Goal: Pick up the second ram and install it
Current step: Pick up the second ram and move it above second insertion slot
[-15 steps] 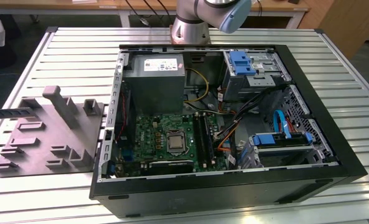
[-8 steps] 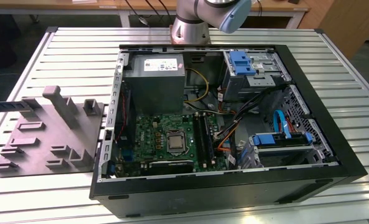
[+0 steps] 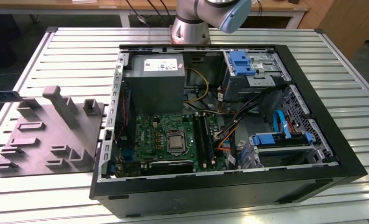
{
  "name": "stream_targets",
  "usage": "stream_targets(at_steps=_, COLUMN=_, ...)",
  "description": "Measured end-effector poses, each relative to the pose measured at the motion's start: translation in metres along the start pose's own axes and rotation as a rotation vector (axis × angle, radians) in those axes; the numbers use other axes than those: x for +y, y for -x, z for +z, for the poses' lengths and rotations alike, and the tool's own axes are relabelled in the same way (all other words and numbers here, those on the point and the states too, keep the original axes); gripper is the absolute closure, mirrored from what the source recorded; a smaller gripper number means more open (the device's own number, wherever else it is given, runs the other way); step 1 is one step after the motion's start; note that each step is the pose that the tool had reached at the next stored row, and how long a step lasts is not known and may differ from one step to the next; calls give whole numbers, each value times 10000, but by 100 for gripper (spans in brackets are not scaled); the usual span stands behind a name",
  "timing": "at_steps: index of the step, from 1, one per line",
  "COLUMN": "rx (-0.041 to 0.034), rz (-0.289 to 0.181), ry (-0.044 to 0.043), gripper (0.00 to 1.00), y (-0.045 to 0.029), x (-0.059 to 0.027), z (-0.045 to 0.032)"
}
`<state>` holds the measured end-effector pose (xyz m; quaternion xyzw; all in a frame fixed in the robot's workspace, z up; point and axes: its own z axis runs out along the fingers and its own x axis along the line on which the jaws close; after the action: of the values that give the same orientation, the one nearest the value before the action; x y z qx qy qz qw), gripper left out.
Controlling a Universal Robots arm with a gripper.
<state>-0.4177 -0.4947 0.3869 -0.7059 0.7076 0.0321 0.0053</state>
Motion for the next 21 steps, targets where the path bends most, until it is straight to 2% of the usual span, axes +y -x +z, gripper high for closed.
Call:
stream_targets(at_steps=5, rx=-28, rz=-1, ry=-1, gripper=88, y=7, x=4, z=-120)
stream_targets(at_steps=14, rx=-26, rz=-3, ry=3, gripper=88, y=7, x=-6, z=-131)
stream_targets(at_steps=21, rx=-29, rz=-1, ry=-1, gripper=88, y=8, x=-145, z=-134)
